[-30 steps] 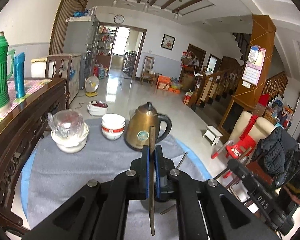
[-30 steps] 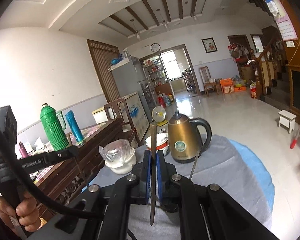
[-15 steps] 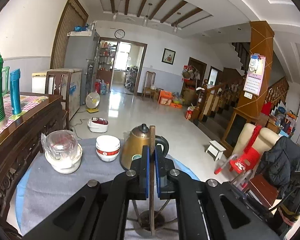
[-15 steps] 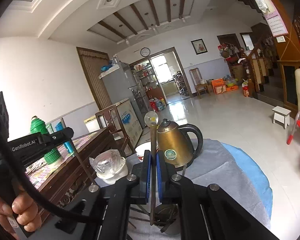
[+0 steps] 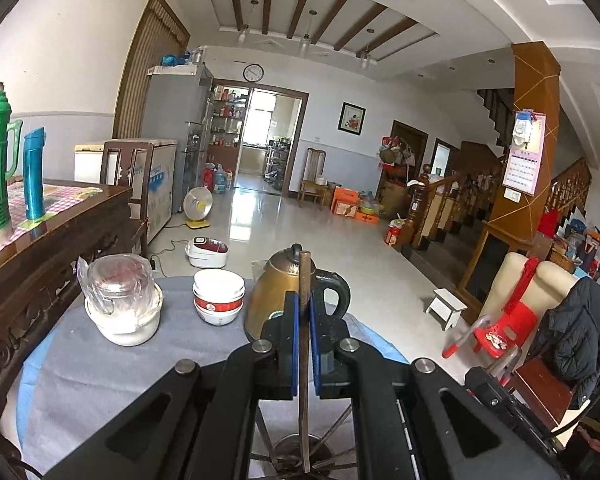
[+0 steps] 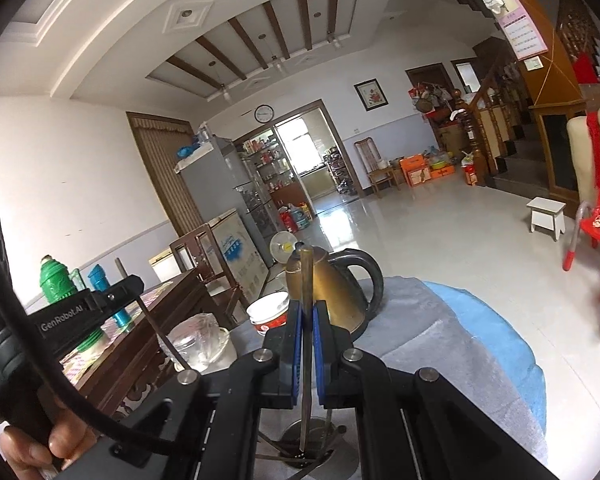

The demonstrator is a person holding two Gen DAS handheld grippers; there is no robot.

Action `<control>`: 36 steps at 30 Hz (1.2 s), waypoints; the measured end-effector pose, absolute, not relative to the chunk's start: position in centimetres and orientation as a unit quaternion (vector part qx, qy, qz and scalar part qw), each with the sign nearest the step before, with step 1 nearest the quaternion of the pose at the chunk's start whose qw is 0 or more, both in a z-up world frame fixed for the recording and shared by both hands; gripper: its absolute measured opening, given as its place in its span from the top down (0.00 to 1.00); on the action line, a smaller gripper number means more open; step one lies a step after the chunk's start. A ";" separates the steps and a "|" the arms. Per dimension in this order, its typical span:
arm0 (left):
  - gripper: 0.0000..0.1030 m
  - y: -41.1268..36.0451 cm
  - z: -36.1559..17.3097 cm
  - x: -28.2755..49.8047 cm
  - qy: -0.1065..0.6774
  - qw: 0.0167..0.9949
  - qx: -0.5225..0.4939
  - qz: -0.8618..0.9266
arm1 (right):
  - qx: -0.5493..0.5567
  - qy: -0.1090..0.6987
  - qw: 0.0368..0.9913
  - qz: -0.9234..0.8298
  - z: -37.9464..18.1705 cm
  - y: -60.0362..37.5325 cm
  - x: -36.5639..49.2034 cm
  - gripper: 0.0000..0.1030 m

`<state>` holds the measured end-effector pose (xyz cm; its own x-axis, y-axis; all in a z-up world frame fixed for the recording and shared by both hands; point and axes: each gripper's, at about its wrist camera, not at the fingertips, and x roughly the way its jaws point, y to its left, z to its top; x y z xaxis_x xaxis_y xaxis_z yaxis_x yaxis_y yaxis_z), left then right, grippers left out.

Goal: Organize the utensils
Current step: 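Carry both held sticks up and over the grey cup opening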

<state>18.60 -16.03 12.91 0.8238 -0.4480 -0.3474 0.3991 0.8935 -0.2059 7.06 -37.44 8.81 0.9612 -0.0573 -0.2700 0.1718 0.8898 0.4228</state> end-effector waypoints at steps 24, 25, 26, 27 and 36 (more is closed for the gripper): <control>0.95 -18.4 9.6 19.5 0.208 0.957 -0.029 -0.200 | 0.207 0.142 0.964 -0.085 6.5 -37.9 8.9 0.94; 0.95 -18.4 9.5 19.5 0.209 0.957 -0.029 -0.200 | 0.208 0.144 0.964 -0.084 6.4 -37.9 8.9 0.94; 0.95 -18.5 9.3 19.5 0.211 0.956 -0.028 -0.200 | 0.208 0.146 0.964 -0.084 6.3 -37.9 8.9 0.94; 0.95 -18.5 9.2 19.5 0.212 0.956 -0.027 -0.200 | 0.208 0.146 0.963 -0.085 6.2 -37.8 8.9 0.94; 0.95 -18.6 8.6 19.3 0.219 0.955 -0.025 -0.198 | 0.199 0.162 0.964 -0.075 5.5 -37.1 9.3 0.94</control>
<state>19.30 -18.57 8.60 0.8251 -0.3896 -0.4092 0.3674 0.9202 -0.1351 9.26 -37.12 5.49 0.9363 -0.0805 -0.3419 0.2095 0.9092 0.3597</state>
